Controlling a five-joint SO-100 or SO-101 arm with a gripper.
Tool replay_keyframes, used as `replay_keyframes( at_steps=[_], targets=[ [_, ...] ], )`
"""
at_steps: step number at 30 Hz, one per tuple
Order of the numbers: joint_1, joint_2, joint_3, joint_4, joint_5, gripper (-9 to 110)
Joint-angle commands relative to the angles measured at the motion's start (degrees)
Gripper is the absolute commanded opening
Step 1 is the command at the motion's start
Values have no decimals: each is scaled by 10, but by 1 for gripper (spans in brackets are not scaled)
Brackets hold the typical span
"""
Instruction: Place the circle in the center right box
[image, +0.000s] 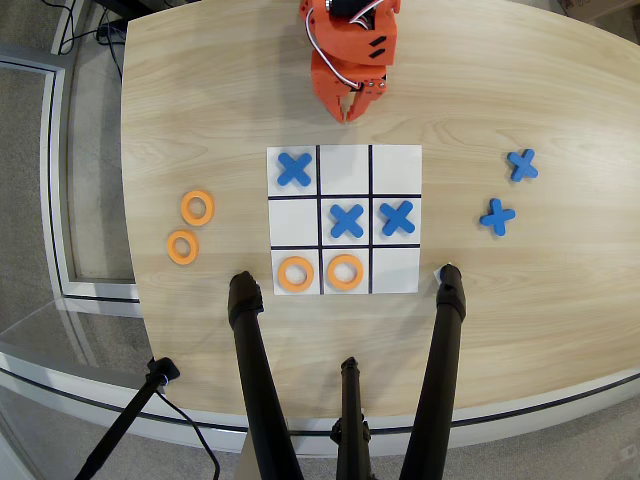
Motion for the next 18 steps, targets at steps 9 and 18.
replay_keyframes(
  at_steps=[9, 18],
  targets=[
    [-4, -39, 8, -4, -28, 6],
    [18, -130, -108, -6, -24, 13]
  ],
)
